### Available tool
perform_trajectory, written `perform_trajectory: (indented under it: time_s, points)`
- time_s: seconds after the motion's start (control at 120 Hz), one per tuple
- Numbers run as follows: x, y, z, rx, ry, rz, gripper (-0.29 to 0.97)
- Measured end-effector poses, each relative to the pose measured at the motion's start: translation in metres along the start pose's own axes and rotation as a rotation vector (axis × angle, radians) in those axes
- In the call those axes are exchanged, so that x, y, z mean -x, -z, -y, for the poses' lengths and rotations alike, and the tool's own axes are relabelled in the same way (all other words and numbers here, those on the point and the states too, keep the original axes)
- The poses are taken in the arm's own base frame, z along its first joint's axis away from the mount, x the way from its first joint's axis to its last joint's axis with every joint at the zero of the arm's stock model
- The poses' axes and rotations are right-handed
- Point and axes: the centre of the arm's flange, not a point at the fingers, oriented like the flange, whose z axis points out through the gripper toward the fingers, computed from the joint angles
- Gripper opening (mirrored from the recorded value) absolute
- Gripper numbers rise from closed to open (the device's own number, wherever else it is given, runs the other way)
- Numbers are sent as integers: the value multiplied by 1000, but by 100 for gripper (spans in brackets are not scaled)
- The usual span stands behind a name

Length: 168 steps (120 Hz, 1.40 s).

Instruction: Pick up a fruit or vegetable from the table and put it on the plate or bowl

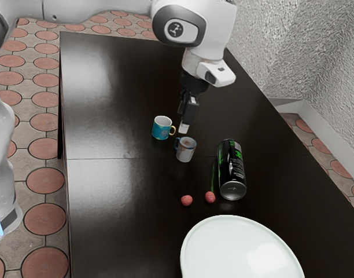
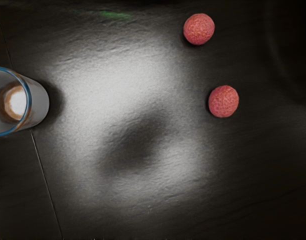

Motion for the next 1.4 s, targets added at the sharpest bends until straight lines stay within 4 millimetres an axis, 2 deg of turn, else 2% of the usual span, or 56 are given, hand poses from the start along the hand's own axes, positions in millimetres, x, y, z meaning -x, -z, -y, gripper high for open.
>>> perform_trajectory:
  time_s: [0.183,0.325,0.492,0.617,0.675,0.808,0.967,1.117,1.292,1.4]
  points:
    - [8,-7,-9,-3,1,12,68]
    - [12,-18,-4,-11,23,33,68]
    - [-4,-38,6,-40,49,45,68]
    - [-9,-42,5,-46,54,30,68]
    - [-11,-42,-5,-43,44,22,68]
    - [-16,-44,-46,-40,-15,2,68]
    - [-18,-48,-70,-42,-45,-18,68]
    - [-43,-74,-66,-80,-52,-33,68]
    - [-62,-89,-64,-75,-34,-70,68]
    - [-75,-106,-65,-55,-17,-78,68]
